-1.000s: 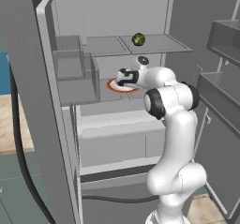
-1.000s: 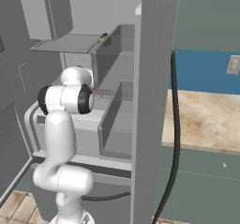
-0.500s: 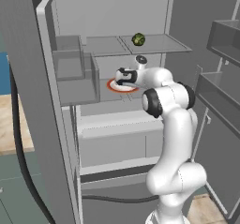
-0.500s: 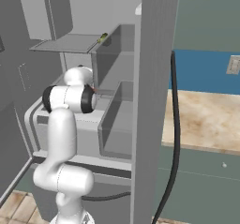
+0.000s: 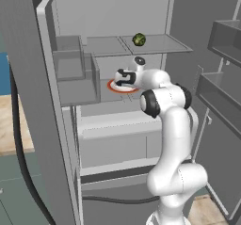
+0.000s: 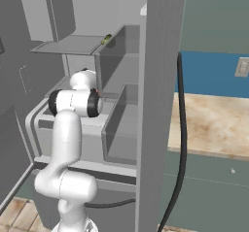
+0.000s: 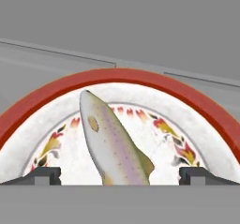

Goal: Transport the fish from the fridge to the microwave and turn on the microwave.

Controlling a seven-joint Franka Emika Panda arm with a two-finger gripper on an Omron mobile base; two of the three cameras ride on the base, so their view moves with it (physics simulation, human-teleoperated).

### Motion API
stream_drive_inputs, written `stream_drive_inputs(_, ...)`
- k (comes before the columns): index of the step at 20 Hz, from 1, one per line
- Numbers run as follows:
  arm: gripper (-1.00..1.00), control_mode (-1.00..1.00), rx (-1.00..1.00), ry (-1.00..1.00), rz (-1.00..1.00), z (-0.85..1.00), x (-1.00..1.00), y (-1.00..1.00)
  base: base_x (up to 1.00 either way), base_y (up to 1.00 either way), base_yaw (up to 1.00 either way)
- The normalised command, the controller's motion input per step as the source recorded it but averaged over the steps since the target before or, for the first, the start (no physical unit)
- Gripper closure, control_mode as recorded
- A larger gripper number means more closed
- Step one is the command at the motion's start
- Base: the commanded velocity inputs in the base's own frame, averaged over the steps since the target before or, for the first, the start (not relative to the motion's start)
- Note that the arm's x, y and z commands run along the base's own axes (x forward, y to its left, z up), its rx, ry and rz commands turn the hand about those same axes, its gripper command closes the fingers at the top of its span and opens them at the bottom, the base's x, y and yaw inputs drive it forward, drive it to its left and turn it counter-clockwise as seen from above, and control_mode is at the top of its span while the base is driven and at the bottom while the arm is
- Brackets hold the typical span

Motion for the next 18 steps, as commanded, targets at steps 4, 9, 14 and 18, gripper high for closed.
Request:
stream_drive_inputs(4,-1.00,-1.00,0.00,0.00,0.00,-0.03,0.19,0.06,0.00,0.00,0.00)
stream_drive_inputs(9,-1.00,-1.00,0.00,0.00,0.00,-0.07,0.11,0.11,0.00,0.00,0.00)
stream_drive_inputs(14,-1.00,-1.00,0.00,0.00,0.00,-0.09,0.11,0.07,0.00,0.00,0.00)
stream_drive_inputs(18,-1.00,-1.00,0.00,0.01,0.00,-0.08,0.09,0.03,0.00,0.00,0.00)
